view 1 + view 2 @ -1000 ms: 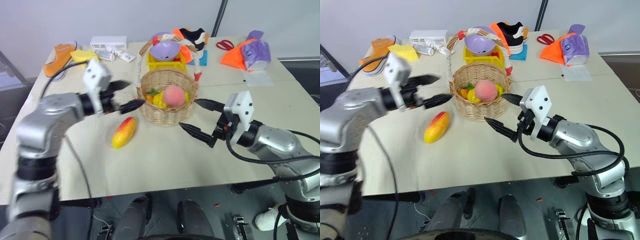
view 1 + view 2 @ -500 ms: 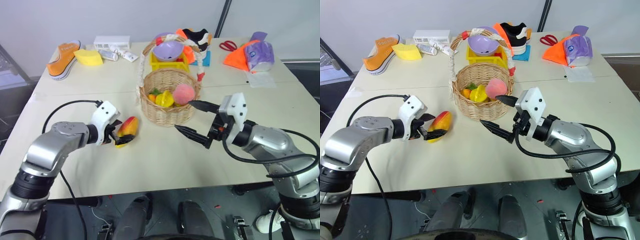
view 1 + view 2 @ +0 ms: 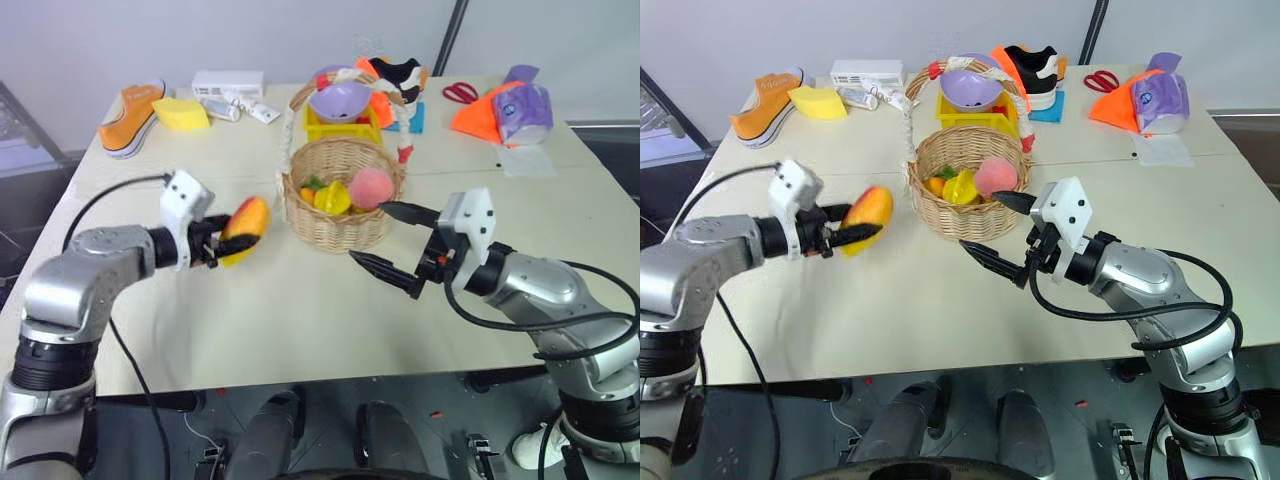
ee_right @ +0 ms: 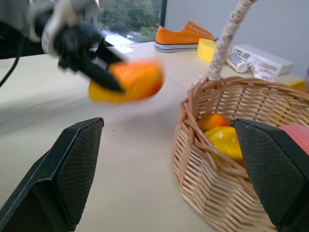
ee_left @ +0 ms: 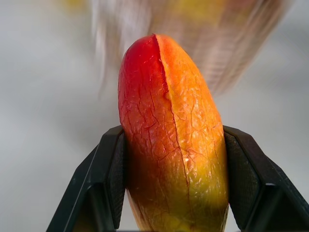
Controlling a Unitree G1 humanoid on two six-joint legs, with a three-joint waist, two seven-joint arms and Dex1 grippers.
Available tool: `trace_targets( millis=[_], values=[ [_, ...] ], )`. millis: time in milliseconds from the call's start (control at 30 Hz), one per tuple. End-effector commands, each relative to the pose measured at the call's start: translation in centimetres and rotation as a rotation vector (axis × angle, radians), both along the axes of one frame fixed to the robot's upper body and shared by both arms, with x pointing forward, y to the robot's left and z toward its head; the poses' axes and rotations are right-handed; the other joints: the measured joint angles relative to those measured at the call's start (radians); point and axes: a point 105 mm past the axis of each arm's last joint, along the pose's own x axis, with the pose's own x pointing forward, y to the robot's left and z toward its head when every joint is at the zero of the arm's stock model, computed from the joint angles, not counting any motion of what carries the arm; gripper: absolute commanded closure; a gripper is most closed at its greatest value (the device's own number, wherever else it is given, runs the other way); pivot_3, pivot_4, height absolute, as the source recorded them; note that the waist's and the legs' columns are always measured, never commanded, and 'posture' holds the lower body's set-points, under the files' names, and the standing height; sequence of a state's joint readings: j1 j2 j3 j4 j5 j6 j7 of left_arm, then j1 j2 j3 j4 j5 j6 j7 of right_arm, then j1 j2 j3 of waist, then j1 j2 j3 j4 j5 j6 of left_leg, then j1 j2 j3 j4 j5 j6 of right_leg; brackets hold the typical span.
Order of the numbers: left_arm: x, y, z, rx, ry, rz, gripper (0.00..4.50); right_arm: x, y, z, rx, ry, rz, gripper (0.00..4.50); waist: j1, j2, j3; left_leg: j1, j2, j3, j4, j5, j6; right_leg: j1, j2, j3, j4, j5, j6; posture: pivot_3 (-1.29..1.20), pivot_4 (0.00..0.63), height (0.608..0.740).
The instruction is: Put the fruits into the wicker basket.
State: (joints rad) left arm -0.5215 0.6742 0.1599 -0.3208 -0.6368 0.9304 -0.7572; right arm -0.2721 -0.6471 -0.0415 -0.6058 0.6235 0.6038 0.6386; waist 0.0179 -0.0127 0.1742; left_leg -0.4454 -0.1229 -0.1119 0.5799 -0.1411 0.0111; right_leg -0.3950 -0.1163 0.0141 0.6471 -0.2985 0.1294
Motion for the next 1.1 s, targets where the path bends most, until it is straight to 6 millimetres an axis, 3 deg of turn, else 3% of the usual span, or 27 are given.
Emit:
trace_targets(
  millis=[33,200,333,367,500,600,667,900,1100],
  values=[
    [1.1,-3.9,4.4,-0.121,-0.127,-0.015,2.26,-0.2,0.0,1.2,0.013,-0.05,0.011,0.0,0.011,-0.001,0.0,0.0,0.0,0.0,0.001,0.0,0.0,0.001,0.0,-0.001,0.0,0.0,0.0,0.0,0.15,0.74],
    [5.1,-9.2,4.2,-0.1,-0.137,0.109,2.26,0.3,-0.4,1.3,0.015,-0.063,-0.013,0.0,0.017,-0.001,0.0,0.001,-0.001,0.002,0.005,0.0,0.001,0.007,0.0,0.0,0.0,0.002,0.004,0.0,0.15,0.74],
    [6.3,-10.4,2.6,-0.026,-0.135,0.13,2.26,0.4,-0.7,1.2,0.019,-0.069,-0.042,0.0,0.003,-0.001,0.0,0.0,0.0,0.003,0.002,0.001,0.003,0.003,0.001,0.001,0.002,0.002,0.005,0.0,0.15,0.74],
    [6.5,-10.4,2.6,-0.046,-0.129,0.131,1.76,0.3,-0.8,1.2,0.021,-0.07,-0.052,0.0,-0.001,-0.001,0.0,0.0,0.0,0.002,0.001,0.002,0.002,0.003,0.001,0.001,0.003,0.002,0.005,0.0,0.15,0.74],
    [6.2,-9.8,3.1,-0.075,-0.162,0.11,0.03,0.2,-1.0,1.1,0.024,-0.072,-0.075,0.0,-0.008,-0.001,0.0,-0.001,0.0,0.001,0.0,0.002,0.002,0.002,0.002,0.001,0.003,0.002,0.005,0.0,0.15,0.74],
    [4.3,-8.1,5.7,-0.202,-0.267,0.022,0.03,1.1,-2.0,1.4,0.028,-0.103,-0.157,0.0,-0.013,-0.001,0.0,-0.001,0.0,0.001,0.0,0.002,0.002,0.002,0.002,0.001,0.003,0.002,0.005,0.0,0.15,0.74],
    [2.6,-6.3,6.1,-0.241,-0.338,-0.044,0.03,2.9,-3.0,1.9,0.042,-0.133,-0.265,0.0,-0.018,-0.001,0.0,0.0,0.0,0.002,0.0,0.002,0.002,0.002,0.002,0.001,0.003,0.002,0.005,0.0,0.15,0.74],
    [-1.2,-2.1,3.0,-0.337,-0.264,-0.115,0.03,9.1,-5.3,2.7,0.151,-0.129,-0.538,0.0,-0.032,0.0,-0.001,0.002,0.0,0.002,0.0,0.003,0.001,0.004,0.002,0.002,0.003,0.002,0.004,0.0,0.15,0.74],
    [-2.3,-2.2,1.5,-0.295,-0.234,-0.115,0.03,12.5,-4.9,2.6,0.185,-0.118,-0.569,0.0,-0.029,0.0,0.0,0.002,0.0,0.0,0.0,0.003,0.001,0.003,0.003,0.002,0.003,0.003,0.004,0.0,0.15,0.74]
  ],
)
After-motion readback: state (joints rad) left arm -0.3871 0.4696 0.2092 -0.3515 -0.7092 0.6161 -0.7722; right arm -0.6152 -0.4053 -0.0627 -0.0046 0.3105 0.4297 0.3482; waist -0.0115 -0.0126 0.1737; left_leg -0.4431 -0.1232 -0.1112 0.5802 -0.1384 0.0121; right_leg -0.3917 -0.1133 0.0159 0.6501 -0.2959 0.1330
